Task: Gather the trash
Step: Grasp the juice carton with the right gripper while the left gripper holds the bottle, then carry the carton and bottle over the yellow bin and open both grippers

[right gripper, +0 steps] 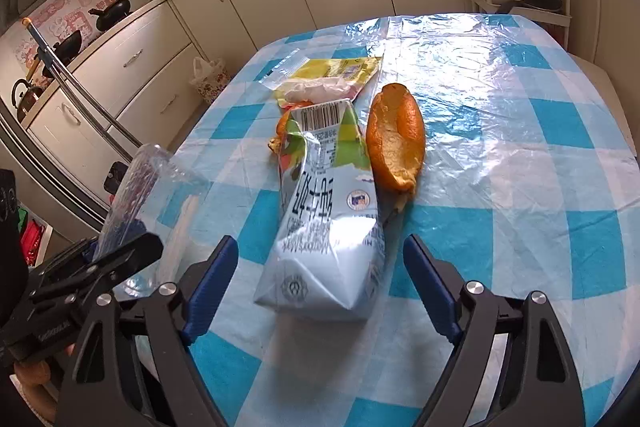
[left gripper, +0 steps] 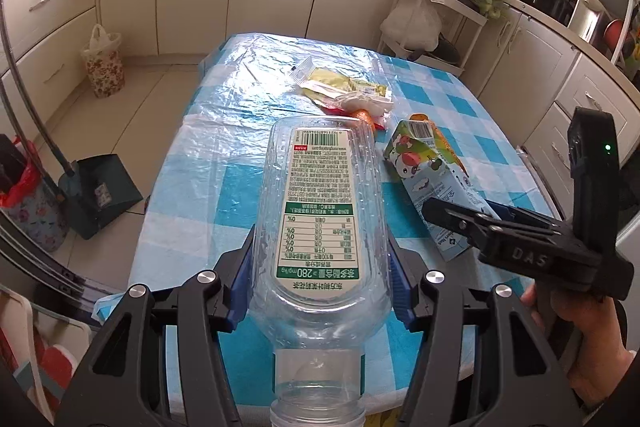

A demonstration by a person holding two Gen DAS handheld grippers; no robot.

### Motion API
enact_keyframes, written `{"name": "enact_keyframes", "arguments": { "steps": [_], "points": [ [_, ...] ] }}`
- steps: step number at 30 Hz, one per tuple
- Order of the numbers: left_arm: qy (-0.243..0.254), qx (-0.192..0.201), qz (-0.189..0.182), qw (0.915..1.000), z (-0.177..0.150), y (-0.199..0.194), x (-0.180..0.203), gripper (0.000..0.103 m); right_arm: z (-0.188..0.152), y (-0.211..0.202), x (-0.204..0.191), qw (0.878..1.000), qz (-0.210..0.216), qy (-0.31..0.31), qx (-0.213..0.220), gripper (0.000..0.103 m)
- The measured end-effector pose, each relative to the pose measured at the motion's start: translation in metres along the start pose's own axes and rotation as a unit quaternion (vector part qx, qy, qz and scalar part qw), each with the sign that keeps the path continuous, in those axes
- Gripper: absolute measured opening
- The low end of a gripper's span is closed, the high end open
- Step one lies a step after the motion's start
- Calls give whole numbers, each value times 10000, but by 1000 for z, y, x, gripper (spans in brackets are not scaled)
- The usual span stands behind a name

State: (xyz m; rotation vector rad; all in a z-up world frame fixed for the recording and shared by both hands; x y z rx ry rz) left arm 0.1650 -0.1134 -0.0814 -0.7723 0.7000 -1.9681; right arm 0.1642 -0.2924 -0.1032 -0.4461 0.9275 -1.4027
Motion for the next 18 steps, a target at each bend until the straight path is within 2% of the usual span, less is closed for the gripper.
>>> {"name": "enact_keyframes", "arguments": {
  "steps": [1, 2, 7, 13, 18],
  "points": [
    [-43, -10, 13, 10000, -1, -2, -3, 54, 1, 5, 0, 9999, -70, -53, -68, 61],
    [-95, -13, 14, 10000, -2, -4, -6, 54, 2, 8, 0, 9999, -105, -114, -55, 57],
    [-197, 68, 17, 9998, -5, -20, -13, 54, -2, -2, -4, 9997, 126, -186, -26, 56],
    [-196, 211, -9, 9996, -5, -42, -8, 54, -12, -39, -9, 9983, 577, -4, 90, 56],
    [-256, 290, -16, 9992, -8, -58, -11, 54, -41, -74, -28, 9962, 845, -205, 54, 56]
  ]
}}
Point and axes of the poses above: each gripper's, at about its wrist camera, not at the fingertips, and y roughly the way its jaws point, x to its right, z to its top, the point moved 8 cm from there along y, roughly the way its jaws point, and after that the axes turned 2 degrees about -z, right-handed, at the moved point
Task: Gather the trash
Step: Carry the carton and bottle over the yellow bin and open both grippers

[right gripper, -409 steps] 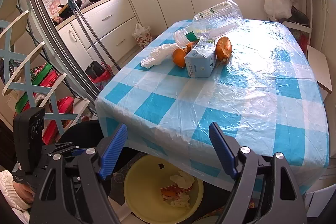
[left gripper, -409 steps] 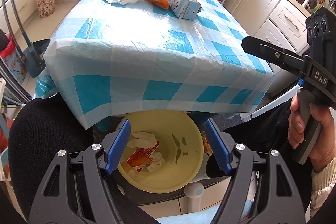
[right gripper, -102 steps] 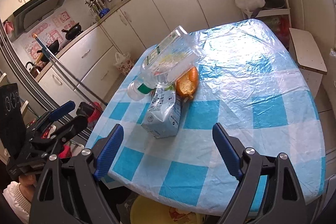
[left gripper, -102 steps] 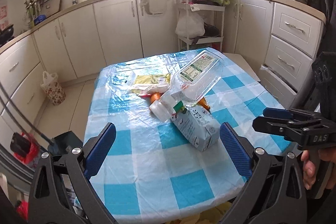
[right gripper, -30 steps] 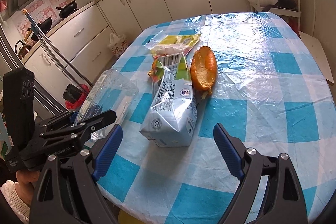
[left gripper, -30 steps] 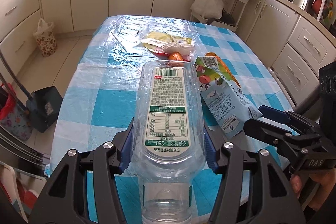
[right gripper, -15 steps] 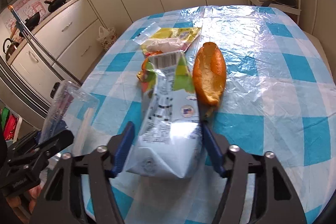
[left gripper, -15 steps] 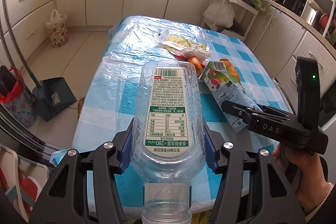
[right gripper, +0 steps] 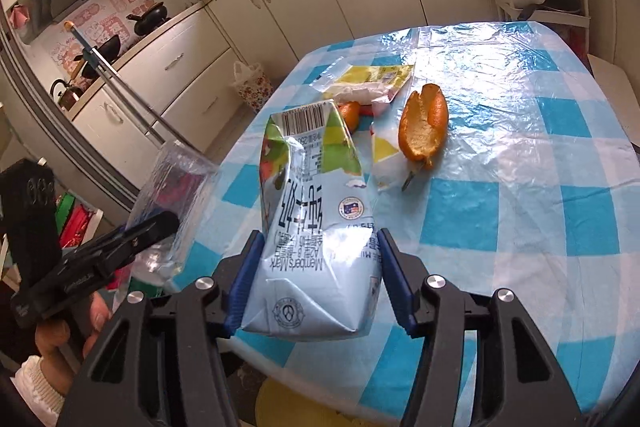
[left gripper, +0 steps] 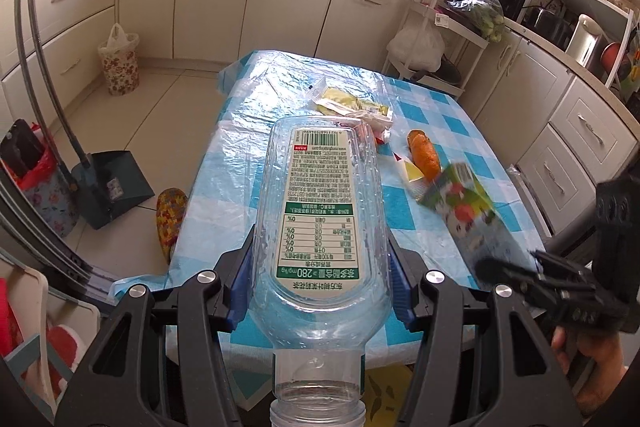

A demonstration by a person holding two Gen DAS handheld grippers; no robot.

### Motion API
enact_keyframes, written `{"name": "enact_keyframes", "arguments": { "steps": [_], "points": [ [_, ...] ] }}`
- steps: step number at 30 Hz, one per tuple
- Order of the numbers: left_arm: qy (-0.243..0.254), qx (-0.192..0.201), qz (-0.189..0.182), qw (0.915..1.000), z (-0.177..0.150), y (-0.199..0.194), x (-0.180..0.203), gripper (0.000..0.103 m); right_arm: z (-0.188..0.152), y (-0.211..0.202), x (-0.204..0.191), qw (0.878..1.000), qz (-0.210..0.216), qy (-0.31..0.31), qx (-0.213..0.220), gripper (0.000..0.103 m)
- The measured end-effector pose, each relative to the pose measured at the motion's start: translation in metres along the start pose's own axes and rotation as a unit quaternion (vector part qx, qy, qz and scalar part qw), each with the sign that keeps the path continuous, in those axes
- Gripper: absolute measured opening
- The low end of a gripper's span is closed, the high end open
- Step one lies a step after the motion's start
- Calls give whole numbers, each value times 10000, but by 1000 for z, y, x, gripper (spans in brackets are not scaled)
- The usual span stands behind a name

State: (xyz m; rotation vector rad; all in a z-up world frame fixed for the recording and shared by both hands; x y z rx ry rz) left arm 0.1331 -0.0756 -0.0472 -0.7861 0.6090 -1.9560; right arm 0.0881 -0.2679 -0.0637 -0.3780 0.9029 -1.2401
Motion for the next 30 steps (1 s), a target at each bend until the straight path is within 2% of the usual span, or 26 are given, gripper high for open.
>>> {"name": "enact_keyframes", "arguments": {
  "steps": [6, 12, 15, 17, 20, 24, 30],
  "points": [
    [-49, 46, -20, 10000, -5, -16, -3, 54, -70, -23, -40, 9958, 70, -775, -480, 56],
    [-25, 94, -82, 9999, -12, -30, 3, 54, -136, -15, -66, 9790, -75, -1629, -1225, 55],
    [-17, 112, -127, 9999, -17, -38, 6, 54, -153, -4, -66, 9697, -248, -1904, -1513, 52],
    [-19, 113, -161, 9998, -21, -42, 9, 54, -160, 3, -66, 9659, -277, -1974, -1650, 42],
    [-30, 95, -206, 9997, -28, -47, 12, 54, -165, 12, -59, 9644, -402, -1923, -1772, 41],
    [13, 72, -249, 9997, -41, -55, 17, 54, -152, 7, -52, 9764, -360, -1518, -1493, 55],
    [117, -131, -402, 9990, -70, -64, 29, 54, -118, -29, -37, 9953, -234, -815, -465, 68]
  ]
}}
Point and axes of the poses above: each gripper's, at about its wrist camera, not at the fingertips, and y roughly the way its jaws point, x to its right, z to its top, the point moved 8 cm from there along y, roughly the way its jaws point, and after that the axes turned 2 degrees about -z, right-handed, at the moved point
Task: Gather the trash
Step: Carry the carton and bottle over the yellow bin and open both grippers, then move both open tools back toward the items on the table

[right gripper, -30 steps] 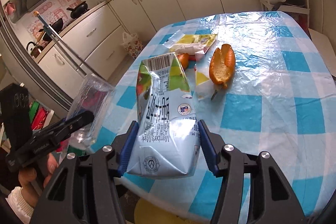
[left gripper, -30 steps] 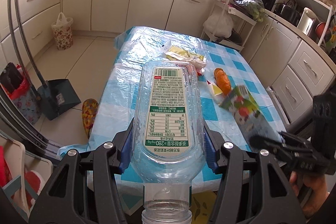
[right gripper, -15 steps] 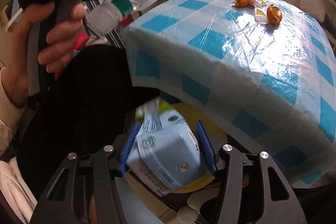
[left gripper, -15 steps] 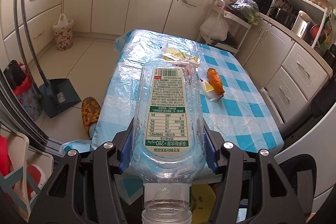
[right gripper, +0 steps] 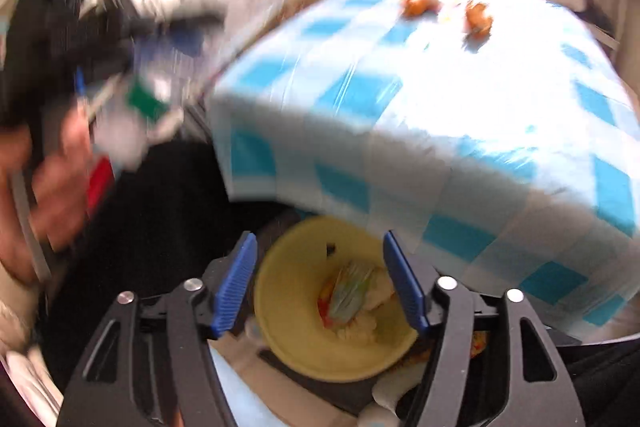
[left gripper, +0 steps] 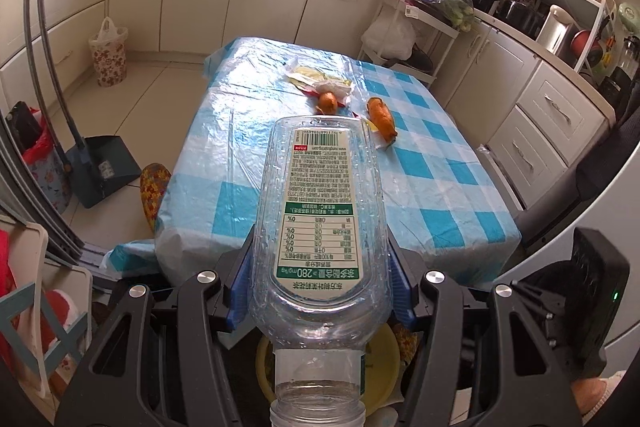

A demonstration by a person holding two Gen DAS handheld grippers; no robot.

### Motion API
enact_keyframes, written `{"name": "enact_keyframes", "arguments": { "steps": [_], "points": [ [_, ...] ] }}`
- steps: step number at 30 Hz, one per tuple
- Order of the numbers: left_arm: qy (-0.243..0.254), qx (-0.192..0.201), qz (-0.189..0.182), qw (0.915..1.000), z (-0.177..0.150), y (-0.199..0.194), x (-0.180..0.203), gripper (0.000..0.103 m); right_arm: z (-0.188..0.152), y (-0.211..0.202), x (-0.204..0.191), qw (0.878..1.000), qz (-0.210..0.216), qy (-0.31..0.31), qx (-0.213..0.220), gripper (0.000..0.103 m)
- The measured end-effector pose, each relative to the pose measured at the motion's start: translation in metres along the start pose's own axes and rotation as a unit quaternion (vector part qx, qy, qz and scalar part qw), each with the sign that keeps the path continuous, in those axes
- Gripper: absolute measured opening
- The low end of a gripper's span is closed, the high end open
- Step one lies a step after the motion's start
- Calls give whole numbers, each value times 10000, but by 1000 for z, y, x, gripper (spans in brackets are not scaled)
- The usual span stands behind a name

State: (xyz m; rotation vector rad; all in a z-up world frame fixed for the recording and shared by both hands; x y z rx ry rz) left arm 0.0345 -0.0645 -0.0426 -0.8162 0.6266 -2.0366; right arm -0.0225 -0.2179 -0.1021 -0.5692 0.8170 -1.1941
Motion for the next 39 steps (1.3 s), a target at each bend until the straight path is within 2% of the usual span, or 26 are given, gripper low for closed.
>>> {"name": "enact_keyframes", "arguments": {
  "steps": [3, 7, 12, 16, 18, 21, 23, 25, 30, 34, 39],
  "points": [
    [96, -227, -149, 9996, -21, -2, 12, 54, 11, -20, 13, 9982, -121, 285, 521, 72],
    [126, -750, -449, 9961, -61, 2, 32, 54, 18, -39, 32, 9921, -215, 759, 973, 77],
    [297, -1339, -535, 9891, -101, 18, 53, 54, 19, -51, 38, 9894, -210, 941, 1090, 78],
    [543, -1798, -431, 9813, -125, 36, 64, 54, 21, -53, 38, 9896, -219, 856, 1136, 78],
    [622, -1860, -288, 9802, -131, 41, 64, 54, 22, -57, 38, 9891, -216, 864, 1176, 78],
    [649, -1851, -246, 9803, -132, 40, 65, 58, 19, -60, 41, 9882, -212, 901, 1221, 79],
    [649, -1753, -190, 9822, -125, 36, 63, 65, 19, -60, 41, 9881, -215, 898, 1234, 79],
    [688, -1588, -55, 9849, -117, 31, 60, 69, 20, -60, 40, 9882, -216, 878, 1240, 79],
    [1012, -1068, 446, 9881, -99, 17, 60, 71, 21, -60, 36, 9883, -243, 807, 1268, 79],
    [1111, -739, 604, 9892, -86, 6, 62, 75, 21, -60, 34, 9886, -297, 724, 1287, 80],
    [1211, -550, 757, 9882, -77, -3, 61, 79, 21, -59, 32, 9889, -331, 669, 1287, 81]
  ]
}}
Point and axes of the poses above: each gripper's, at about its wrist camera, not at the fingertips, and y roughly the way its jaws point, x to its right, z to its top, the point moved 8 cm from there along y, roughly the way its jaws point, and after that the axes turned 2 degrees about -z, right-handed, at the moved point
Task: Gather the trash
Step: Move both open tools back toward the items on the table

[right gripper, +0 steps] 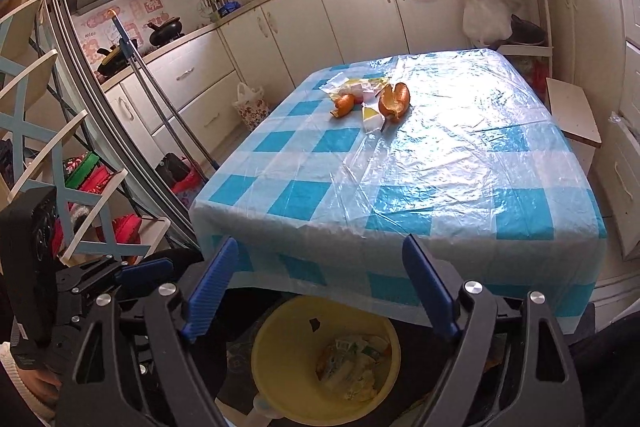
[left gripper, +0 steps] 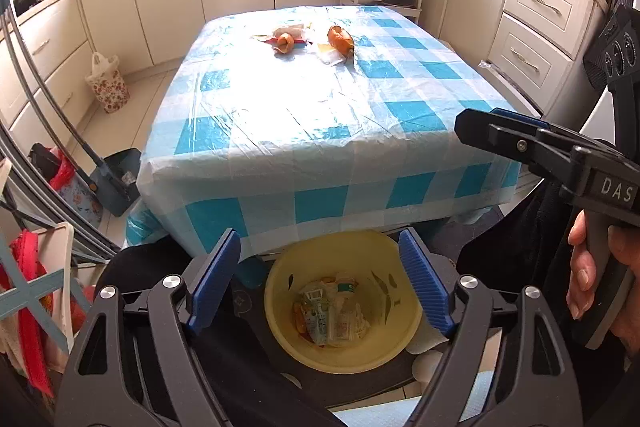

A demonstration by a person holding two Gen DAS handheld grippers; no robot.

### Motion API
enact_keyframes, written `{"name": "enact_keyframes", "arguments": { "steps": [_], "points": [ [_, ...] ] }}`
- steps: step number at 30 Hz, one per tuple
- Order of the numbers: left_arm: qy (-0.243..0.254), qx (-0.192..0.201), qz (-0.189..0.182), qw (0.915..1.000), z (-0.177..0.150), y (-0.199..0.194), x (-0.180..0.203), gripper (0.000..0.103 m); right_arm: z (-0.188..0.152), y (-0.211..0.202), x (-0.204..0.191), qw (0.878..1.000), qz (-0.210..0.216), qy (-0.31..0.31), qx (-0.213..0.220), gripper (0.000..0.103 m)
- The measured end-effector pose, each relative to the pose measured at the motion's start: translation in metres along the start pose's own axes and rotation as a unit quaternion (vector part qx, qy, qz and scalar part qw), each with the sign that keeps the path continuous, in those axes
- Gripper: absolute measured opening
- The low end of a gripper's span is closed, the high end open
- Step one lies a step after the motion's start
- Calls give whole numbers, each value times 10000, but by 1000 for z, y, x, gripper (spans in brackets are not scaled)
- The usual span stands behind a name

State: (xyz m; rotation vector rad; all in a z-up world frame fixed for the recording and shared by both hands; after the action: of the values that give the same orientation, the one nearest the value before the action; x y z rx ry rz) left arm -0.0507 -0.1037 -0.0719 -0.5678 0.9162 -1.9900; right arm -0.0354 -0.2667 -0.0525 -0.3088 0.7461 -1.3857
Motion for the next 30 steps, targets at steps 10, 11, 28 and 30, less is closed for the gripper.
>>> {"name": "enact_keyframes", "arguments": {
  "steps": [10, 11, 28, 30],
  "points": [
    [26, 89, 98, 9999, 3, -5, -3, 81, 0, 1, -3, 10000, -10, -61, 1, 81],
    [22, 91, 99, 9999, 2, -5, -3, 81, 0, 1, -3, 10000, -9, -62, 7, 81],
    [-232, 129, 192, 9995, 27, 10, -33, 83, 18, 3, -6, 9999, 112, -98, 59, 81],
    [-249, 152, 202, 9994, 35, 14, -37, 83, 25, 7, -5, 9998, 114, -140, 44, 81]
  ]
}}
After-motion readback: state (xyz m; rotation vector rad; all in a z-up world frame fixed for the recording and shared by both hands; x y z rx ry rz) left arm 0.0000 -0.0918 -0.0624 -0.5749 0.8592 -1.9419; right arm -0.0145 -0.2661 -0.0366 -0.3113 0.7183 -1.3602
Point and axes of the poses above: each gripper's, at about its wrist camera, not at the fingertips, and y roughly the way its jaws point, x to its right, z to its top, the point moved 8 cm from there along y, roughly the way its jaws point, and after that the axes turned 2 degrees about -z, right-handed, at the moved point
